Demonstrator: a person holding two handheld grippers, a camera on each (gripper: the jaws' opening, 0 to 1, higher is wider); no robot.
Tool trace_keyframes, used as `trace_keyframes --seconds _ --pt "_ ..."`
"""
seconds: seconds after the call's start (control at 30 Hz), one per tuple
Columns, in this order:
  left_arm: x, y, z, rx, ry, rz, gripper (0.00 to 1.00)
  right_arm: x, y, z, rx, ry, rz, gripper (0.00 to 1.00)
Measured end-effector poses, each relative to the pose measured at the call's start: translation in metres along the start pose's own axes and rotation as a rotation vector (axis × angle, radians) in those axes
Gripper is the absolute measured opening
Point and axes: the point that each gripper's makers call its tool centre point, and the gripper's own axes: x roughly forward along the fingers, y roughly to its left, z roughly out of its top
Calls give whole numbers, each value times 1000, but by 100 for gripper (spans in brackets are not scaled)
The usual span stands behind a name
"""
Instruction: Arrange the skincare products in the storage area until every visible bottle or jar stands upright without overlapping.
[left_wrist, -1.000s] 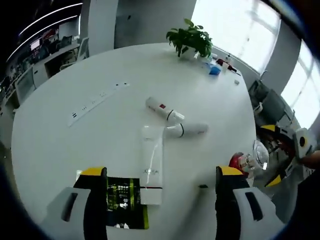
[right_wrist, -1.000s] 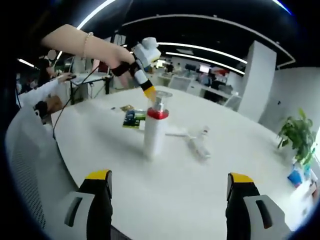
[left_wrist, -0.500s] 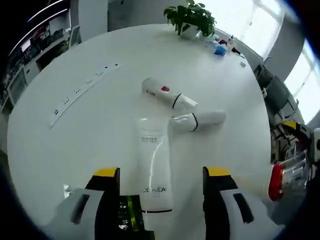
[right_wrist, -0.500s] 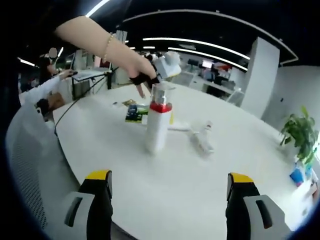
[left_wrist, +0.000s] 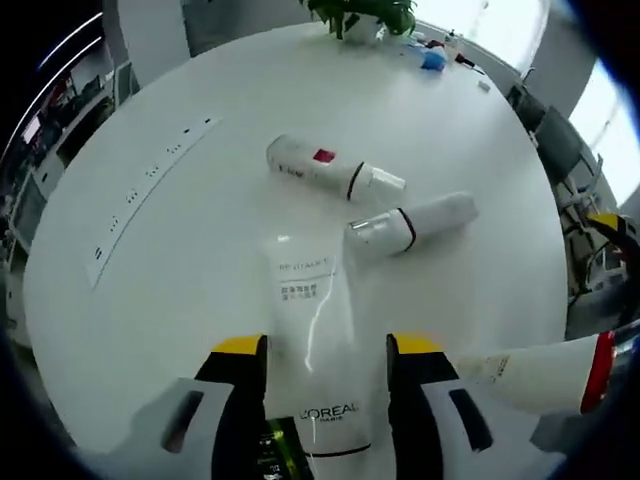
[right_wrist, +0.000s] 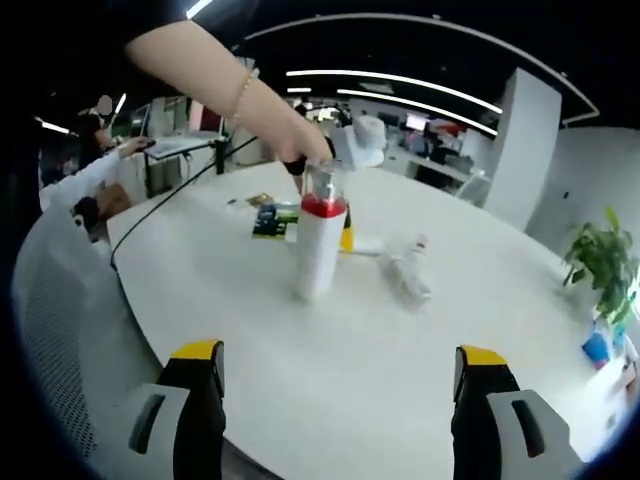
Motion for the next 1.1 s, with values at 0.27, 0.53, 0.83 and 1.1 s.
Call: trace_keyframes --seconds 0.27,0.53,0.83,1.1 --pt "12 6 -6 24 31 37 35 1 1 -4 -6 17 4 99" --pt "14 14 -3 -10 19 57 31 2 0 -6 -12 29 2 98" --pt "-11 19 1 -7 -48 92 30 3 1 -7 -27 36 5 98" --pt "-42 20 -1 -35 -108 115 30 3 2 -8 -54 48 9 98"
